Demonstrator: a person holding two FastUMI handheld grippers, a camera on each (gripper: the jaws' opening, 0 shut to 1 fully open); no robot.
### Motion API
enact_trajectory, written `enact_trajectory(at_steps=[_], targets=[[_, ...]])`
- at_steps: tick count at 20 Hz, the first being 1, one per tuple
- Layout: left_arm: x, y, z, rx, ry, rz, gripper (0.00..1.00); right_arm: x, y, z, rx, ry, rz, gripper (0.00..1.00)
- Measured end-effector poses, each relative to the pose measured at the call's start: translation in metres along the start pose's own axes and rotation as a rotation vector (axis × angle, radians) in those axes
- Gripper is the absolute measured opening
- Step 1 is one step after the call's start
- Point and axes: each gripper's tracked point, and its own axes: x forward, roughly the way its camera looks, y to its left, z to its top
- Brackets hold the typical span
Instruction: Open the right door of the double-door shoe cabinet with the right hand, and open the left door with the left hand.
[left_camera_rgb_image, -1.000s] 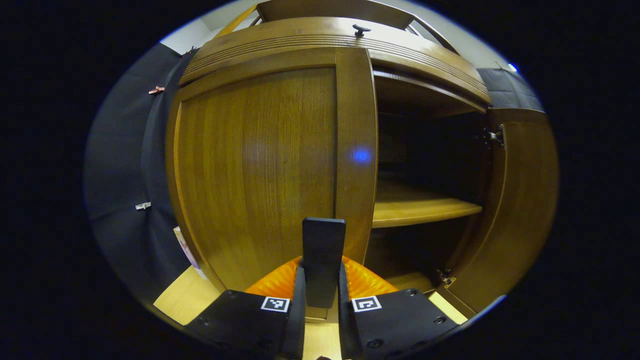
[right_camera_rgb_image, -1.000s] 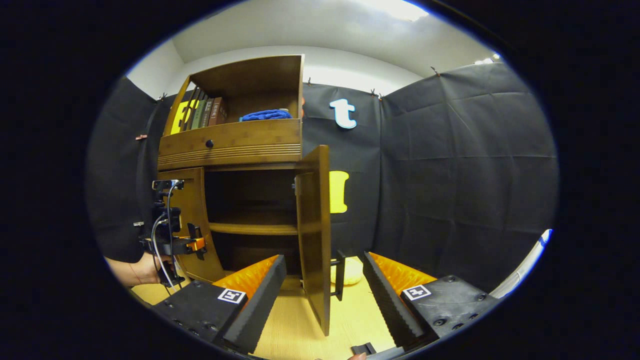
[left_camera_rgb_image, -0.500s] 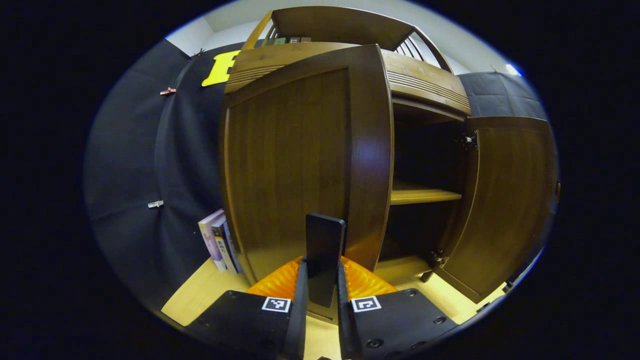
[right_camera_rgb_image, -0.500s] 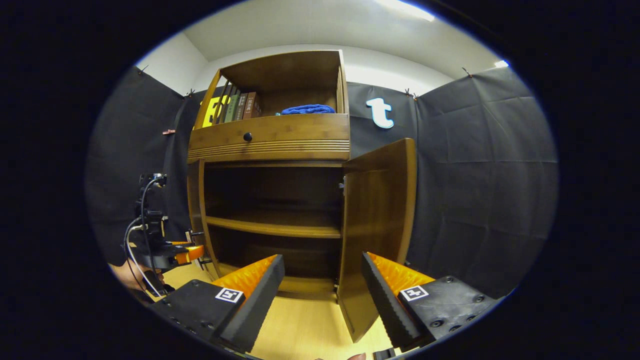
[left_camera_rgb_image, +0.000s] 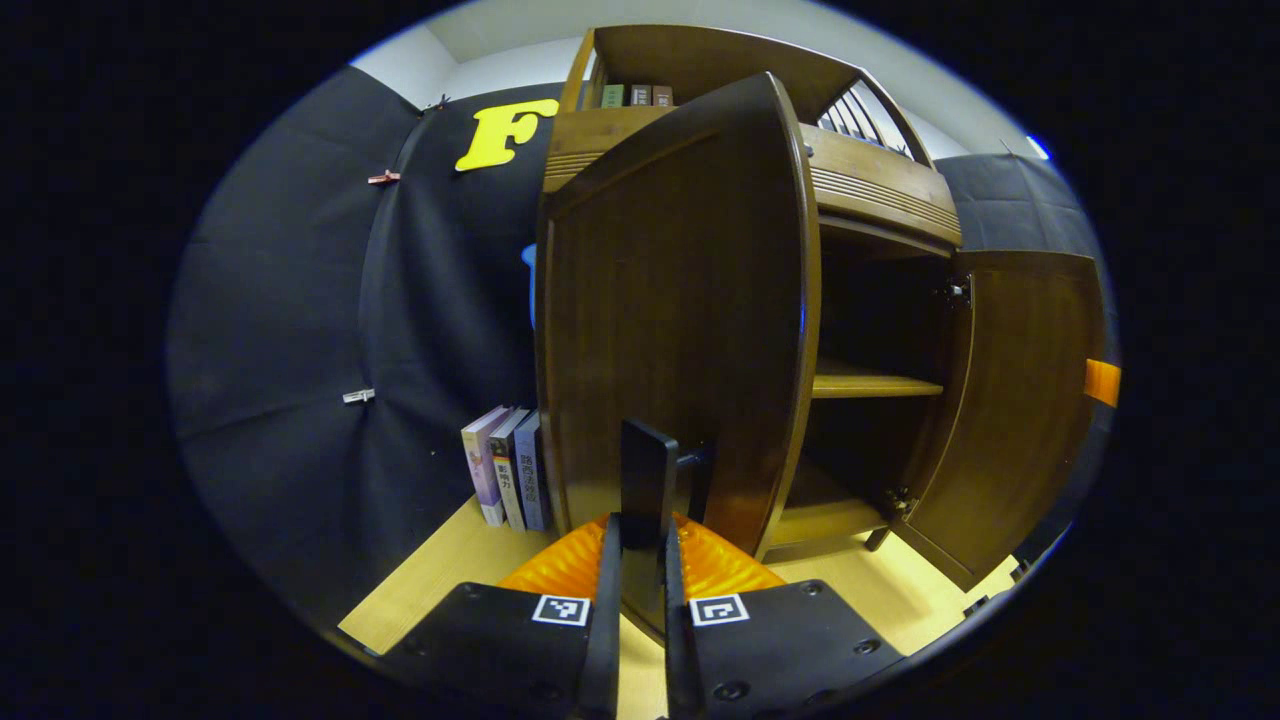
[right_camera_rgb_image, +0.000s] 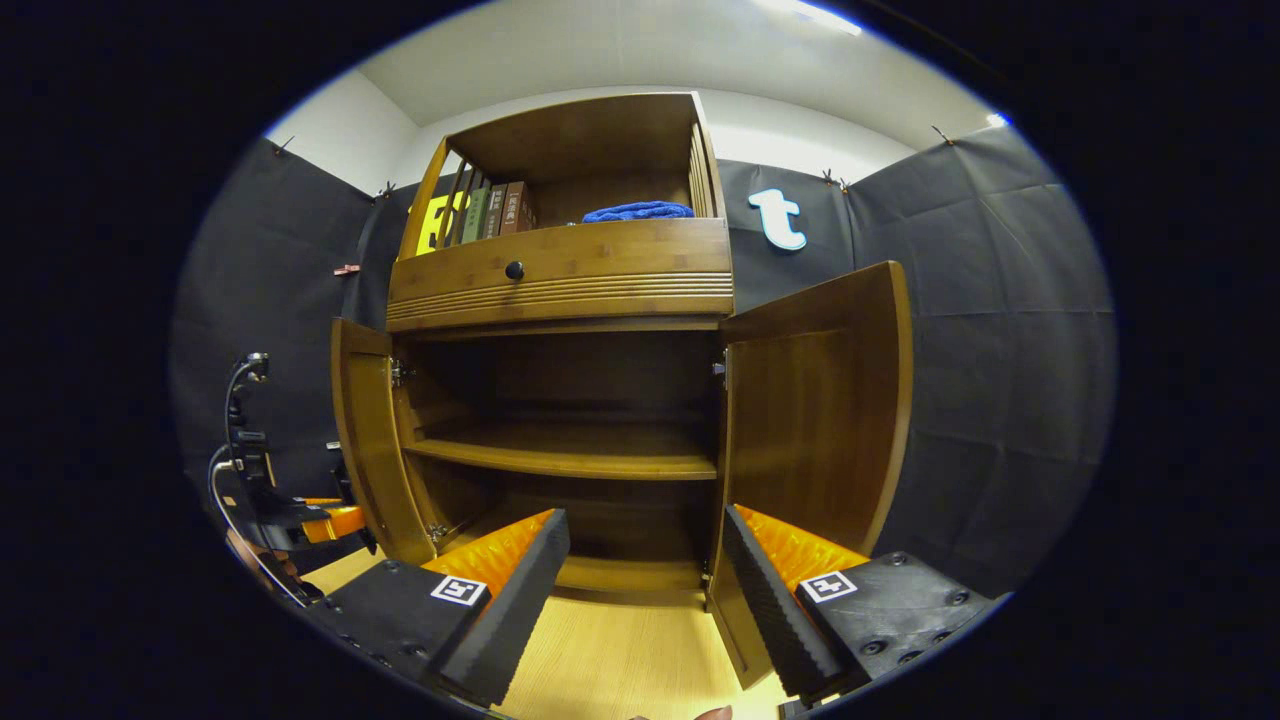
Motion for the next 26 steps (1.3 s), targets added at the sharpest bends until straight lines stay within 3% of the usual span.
enact_trajectory(at_steps=[4, 7, 9, 17, 21, 26], targets=[[-0.013, 0.029, -0.001, -0.010, -0.014, -0.001, 0.18, 0.000, 0.008, -0.007, 0.025, 0.021, 0.001, 0.96], [-0.019, 0.050, -0.001, 0.009, -0.025, 0.000, 0.15, 0.003, 0.015, -0.012, 0.027, 0.036, -0.008, 1.00], [-0.022, 0.064, 0.002, -0.006, -0.032, 0.006, 0.15, 0.006, 0.021, -0.011, 0.048, 0.034, -0.020, 0.96], [-0.033, 0.132, 0.002, -0.020, -0.040, 0.011, 0.13, 0.018, 0.053, -0.013, 0.061, 0.012, -0.060, 0.98], [-0.036, 0.136, 0.003, -0.011, -0.042, -0.032, 0.15, 0.019, 0.065, -0.012, 0.043, 0.004, -0.058, 0.98], [-0.054, 0.137, 0.018, 0.017, -0.088, 0.012, 0.16, 0.021, 0.066, -0.008, 0.030, -0.008, -0.046, 0.98]])
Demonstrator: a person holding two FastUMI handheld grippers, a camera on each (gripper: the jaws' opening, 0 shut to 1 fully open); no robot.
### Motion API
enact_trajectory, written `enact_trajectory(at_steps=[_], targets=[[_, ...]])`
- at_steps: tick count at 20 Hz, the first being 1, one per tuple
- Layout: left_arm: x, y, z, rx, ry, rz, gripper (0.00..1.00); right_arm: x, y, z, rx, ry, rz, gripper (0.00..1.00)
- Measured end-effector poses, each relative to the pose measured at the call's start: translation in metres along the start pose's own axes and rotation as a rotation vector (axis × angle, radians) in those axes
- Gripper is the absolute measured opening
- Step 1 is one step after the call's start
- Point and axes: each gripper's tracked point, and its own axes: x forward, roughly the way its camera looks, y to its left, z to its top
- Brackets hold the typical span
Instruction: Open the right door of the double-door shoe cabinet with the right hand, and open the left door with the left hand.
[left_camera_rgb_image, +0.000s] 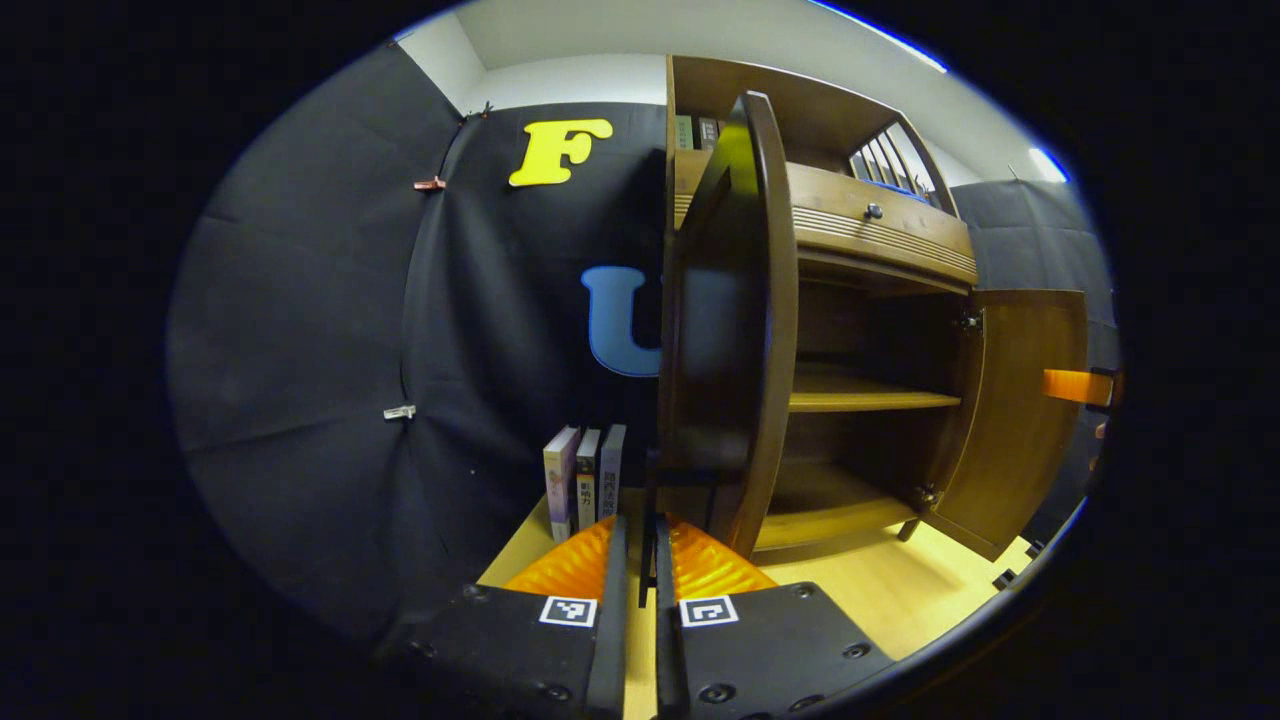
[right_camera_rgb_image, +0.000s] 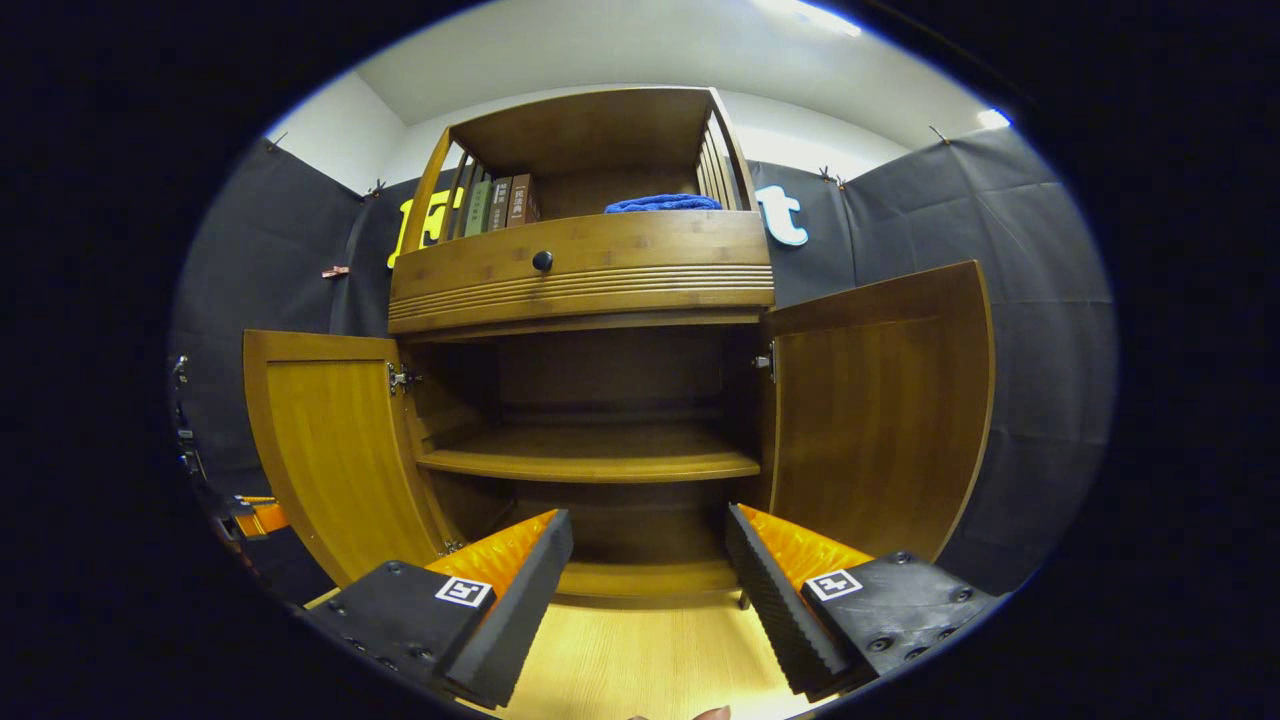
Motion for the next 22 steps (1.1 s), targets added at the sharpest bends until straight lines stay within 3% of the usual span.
enact_trajectory(at_steps=[6, 9, 12, 13, 14, 15, 22], targets=[[-0.032, -0.019, 0.014, 0.031, -0.014, 0.021, 0.23, 0.004, -0.004, 0.005, 0.000, -0.013, 0.039, 1.00], [-0.044, -0.041, 0.023, 0.031, -0.031, -0.002, 0.49, 0.004, -0.008, 0.010, -0.007, -0.025, 0.060, 0.98], [-0.050, -0.063, 0.024, 0.027, -0.038, -0.031, 0.81, 0.006, -0.007, 0.011, 0.000, -0.023, 0.086, 0.98], [-0.051, -0.070, 0.026, 0.016, -0.037, -0.029, 0.92, 0.007, -0.006, 0.011, 0.000, -0.023, 0.093, 0.92], [-0.051, -0.074, 0.026, 0.004, -0.036, -0.027, 0.96, 0.007, -0.006, 0.011, -0.001, -0.022, 0.099, 0.96], [-0.051, -0.081, 0.029, -0.006, -0.042, -0.026, 0.98, 0.008, -0.007, 0.011, -0.004, -0.024, 0.101, 1.00], [-0.032, -0.133, 0.040, 0.036, -0.046, -0.041, 0.98, 0.023, -0.016, 0.010, -0.020, -0.030, 0.069, 1.00]])
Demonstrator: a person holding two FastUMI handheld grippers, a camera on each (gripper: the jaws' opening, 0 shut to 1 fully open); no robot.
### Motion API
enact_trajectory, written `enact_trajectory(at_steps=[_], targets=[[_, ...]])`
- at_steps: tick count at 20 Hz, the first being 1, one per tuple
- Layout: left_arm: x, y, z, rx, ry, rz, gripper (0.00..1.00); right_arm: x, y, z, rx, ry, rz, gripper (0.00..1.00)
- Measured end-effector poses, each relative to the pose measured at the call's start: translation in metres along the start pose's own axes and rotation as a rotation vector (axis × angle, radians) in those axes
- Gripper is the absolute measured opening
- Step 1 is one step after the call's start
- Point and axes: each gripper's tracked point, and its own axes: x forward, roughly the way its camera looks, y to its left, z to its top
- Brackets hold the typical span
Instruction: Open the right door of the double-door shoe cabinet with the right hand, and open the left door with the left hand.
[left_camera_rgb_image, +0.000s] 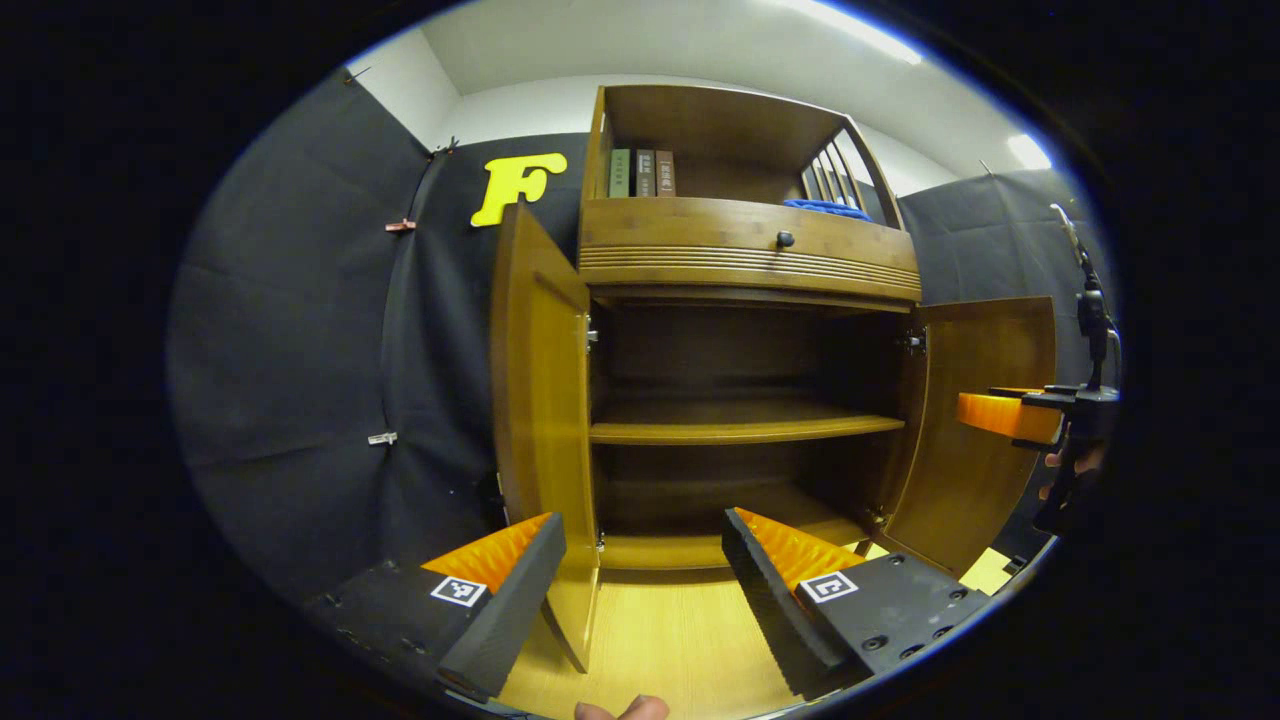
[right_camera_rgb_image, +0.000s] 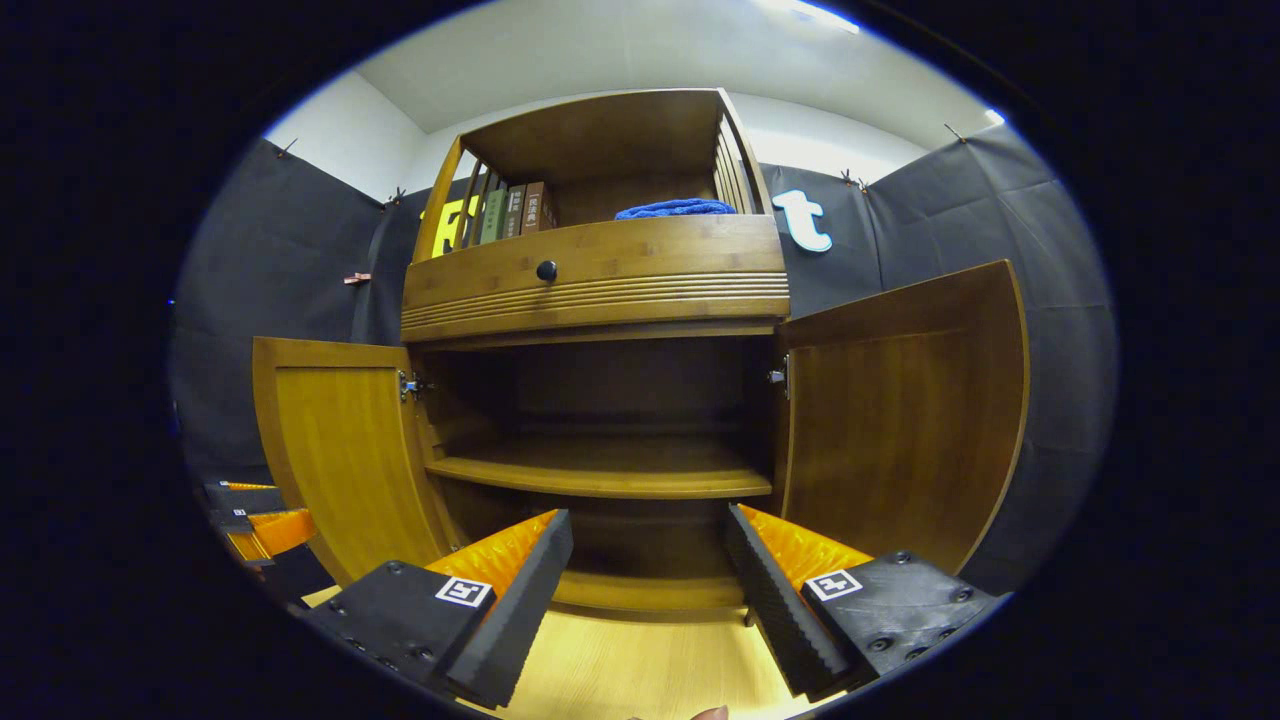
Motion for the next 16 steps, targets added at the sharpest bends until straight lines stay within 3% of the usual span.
enact_trajectory(at_steps=[7, 16], targets=[[0.038, -0.033, 0.011, 0.012, -0.002, -0.023, 0.98, 0.014, -0.025, -0.002, -0.049, -0.018, -0.089, 1.00], [0.066, -0.053, 0.014, -0.007, -0.003, -0.023, 0.98, 0.028, -0.030, -0.006, -0.051, -0.016, -0.079, 0.98]])
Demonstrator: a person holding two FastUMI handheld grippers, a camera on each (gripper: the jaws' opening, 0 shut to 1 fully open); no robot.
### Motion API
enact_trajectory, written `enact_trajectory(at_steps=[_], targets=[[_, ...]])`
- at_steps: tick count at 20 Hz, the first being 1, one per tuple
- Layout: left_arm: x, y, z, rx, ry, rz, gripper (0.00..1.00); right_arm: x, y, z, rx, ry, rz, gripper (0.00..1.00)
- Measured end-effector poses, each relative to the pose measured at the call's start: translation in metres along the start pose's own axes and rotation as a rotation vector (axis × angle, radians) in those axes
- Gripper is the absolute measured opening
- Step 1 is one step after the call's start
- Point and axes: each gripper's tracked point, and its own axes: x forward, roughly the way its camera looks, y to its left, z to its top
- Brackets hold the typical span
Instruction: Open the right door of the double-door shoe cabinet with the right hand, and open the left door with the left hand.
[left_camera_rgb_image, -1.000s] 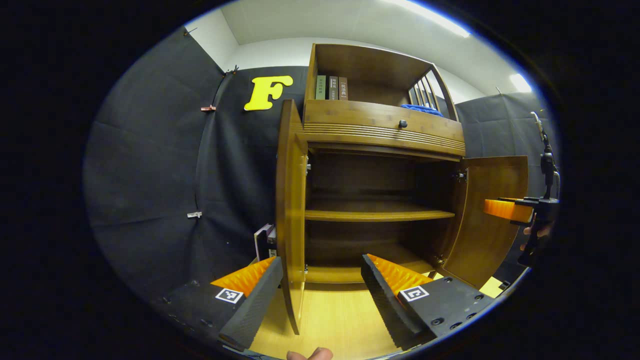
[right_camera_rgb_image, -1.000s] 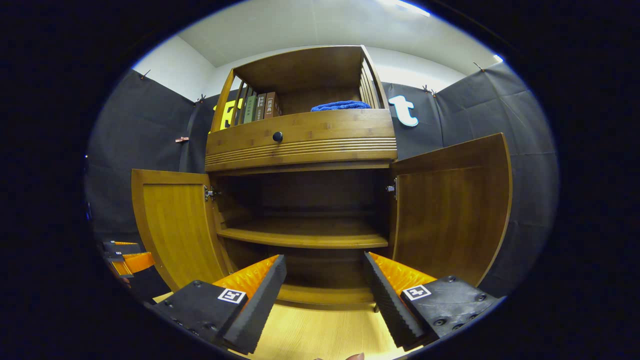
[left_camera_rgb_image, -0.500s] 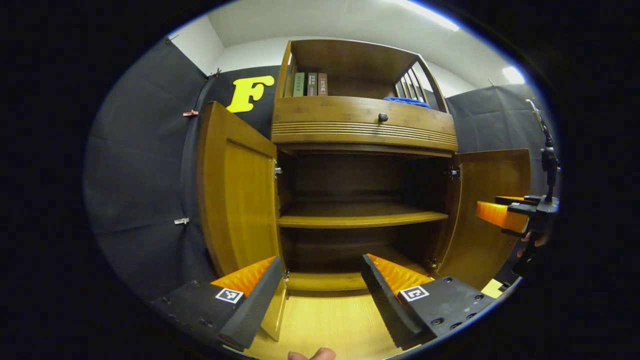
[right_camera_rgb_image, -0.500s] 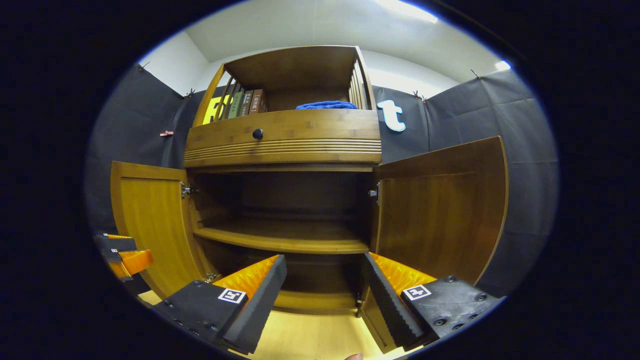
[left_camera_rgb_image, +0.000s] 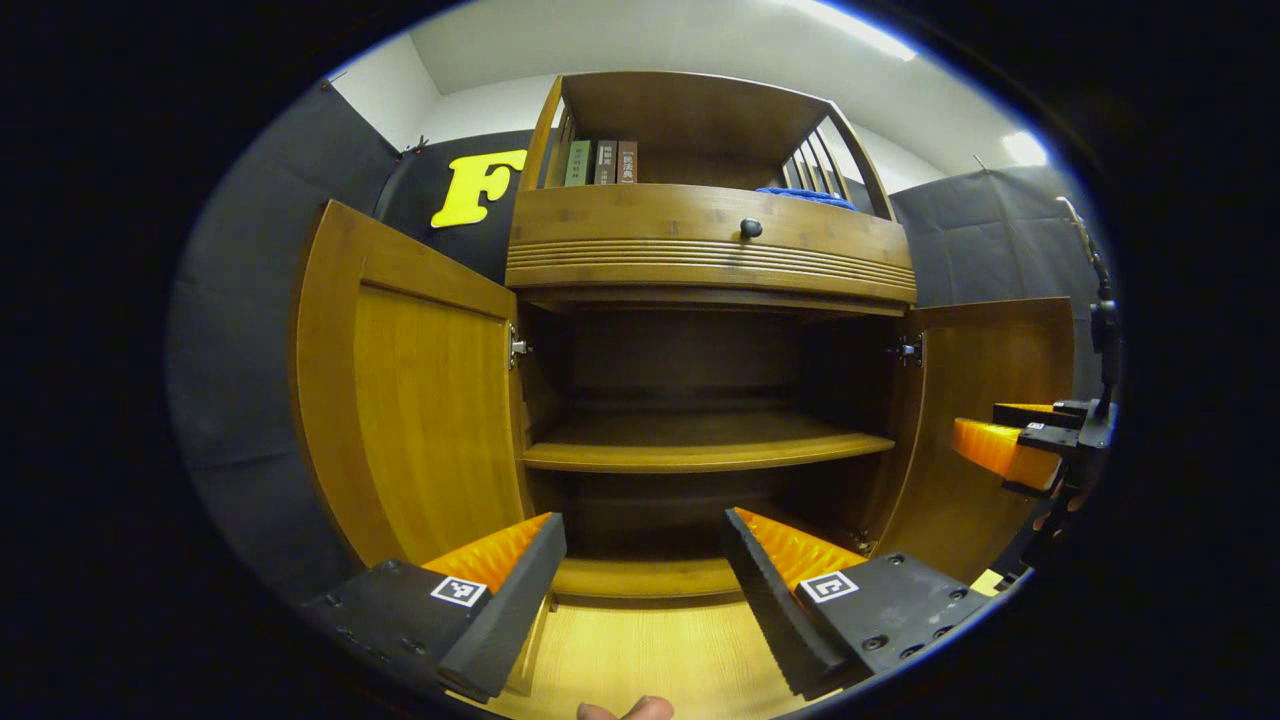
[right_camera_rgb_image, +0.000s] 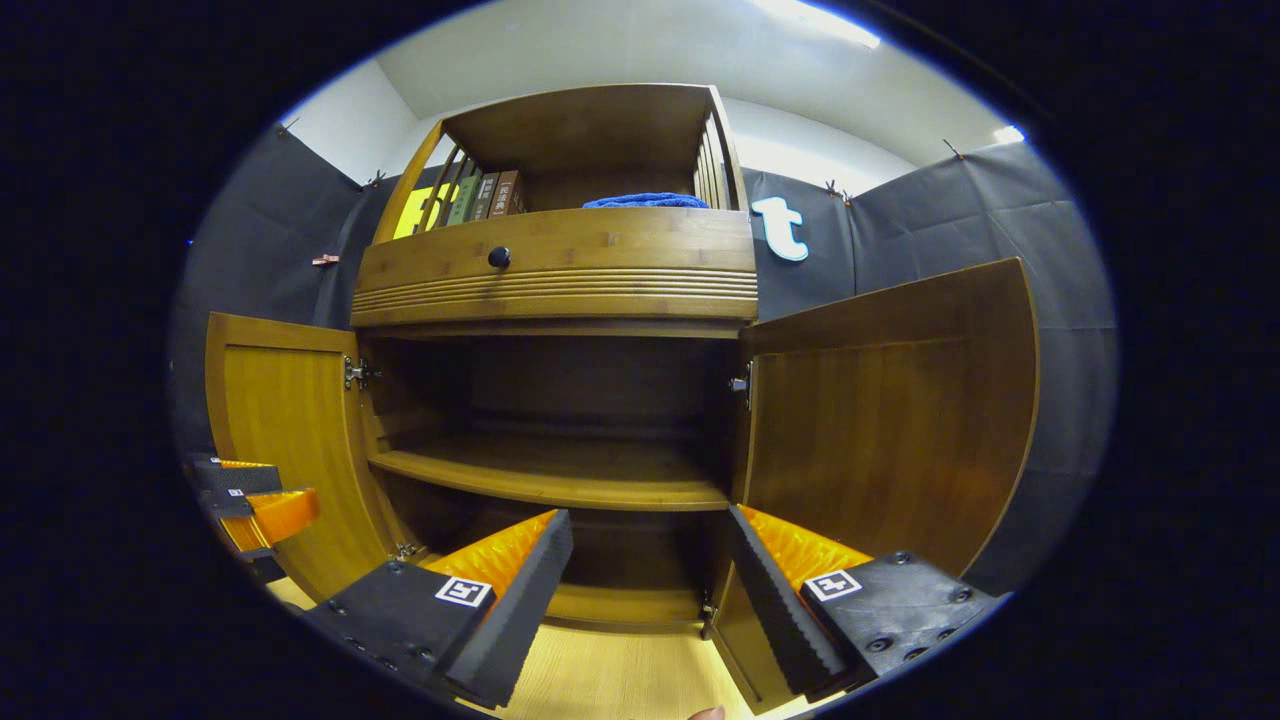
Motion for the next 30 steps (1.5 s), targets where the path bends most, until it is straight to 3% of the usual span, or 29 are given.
enact_trajectory(at_steps=[7, 16, 30], targets=[[0.003, 0.007, -0.003, 0.019, 0.002, 0.051, 0.98, 0.018, 0.009, 0.002, -0.070, -0.018, 0.013, 0.98], [0.003, 0.010, -0.008, 0.013, 0.010, 0.085, 0.98, 0.040, 0.017, 0.010, -0.052, -0.023, 0.021, 0.98], [0.014, -0.014, -0.016, -0.010, 0.024, 0.046, 0.98, 0.048, 0.038, 0.012, -0.027, -0.005, 0.048, 0.98]])
